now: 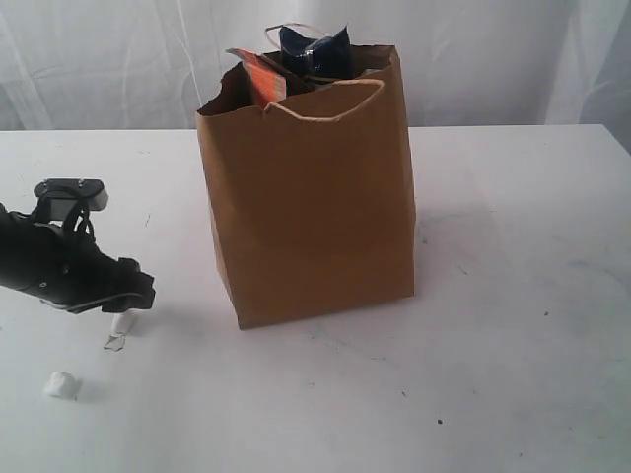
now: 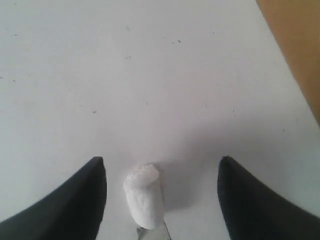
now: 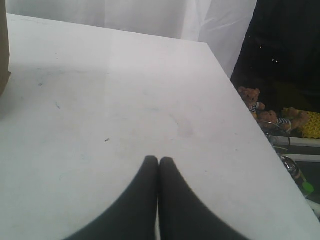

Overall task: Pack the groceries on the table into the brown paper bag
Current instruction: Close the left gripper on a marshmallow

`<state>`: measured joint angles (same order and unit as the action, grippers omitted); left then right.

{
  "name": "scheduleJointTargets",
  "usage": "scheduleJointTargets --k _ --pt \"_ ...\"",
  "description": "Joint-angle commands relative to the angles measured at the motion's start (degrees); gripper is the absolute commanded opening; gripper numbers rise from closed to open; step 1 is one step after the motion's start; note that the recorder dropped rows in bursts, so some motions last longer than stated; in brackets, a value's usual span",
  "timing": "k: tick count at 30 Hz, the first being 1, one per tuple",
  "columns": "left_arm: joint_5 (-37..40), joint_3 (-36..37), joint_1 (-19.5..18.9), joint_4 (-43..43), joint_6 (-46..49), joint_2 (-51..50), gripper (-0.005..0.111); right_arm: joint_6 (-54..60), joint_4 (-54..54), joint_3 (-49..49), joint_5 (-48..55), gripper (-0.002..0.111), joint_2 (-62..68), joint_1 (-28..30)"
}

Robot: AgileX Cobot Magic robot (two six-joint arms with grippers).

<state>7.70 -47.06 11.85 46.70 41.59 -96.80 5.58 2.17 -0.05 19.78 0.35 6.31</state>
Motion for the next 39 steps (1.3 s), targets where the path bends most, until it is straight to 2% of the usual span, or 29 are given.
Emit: scheduleJointTargets --k 1,5,7,28,30,34,39 --pt "4.35 0.30 0.25 -1.50 0.34 -0.47 0.057 0.00 0.43 0.05 -0.11 0.000 -0.35 0.43" --pt "5.66 0.30 0.25 -4.49 0.63 -0.58 0.039 0.00 0.43 0.05 -0.11 0.000 -0.35 0.43" --pt "5.92 0.30 0.25 -6.13 0.63 -0.58 0.034 0.00 0.43 0.05 -0.11 0.000 -0.35 0.43" --pt "2.17 0.30 0.25 -10.37 0.63 -2.15 0.033 0.00 0.43 0.05 -0.11 0.000 -0.35 0.43" --pt "2.47 0.30 0.25 -10.37 0.43 -2.15 0.027 0.00 0.43 0.05 -0.11 0.000 -0.35 0.43" --pt "3.99 0.30 0.25 -10.37 0.43 -1.92 0.003 0.00 0.43 0.05 -0.11 0.000 -0.35 0.43" --pt "4.36 0.30 0.25 -10.37 0.43 0.10 0.000 0.00 0.43 0.05 -0.11 0.000 -0.35 0.43"
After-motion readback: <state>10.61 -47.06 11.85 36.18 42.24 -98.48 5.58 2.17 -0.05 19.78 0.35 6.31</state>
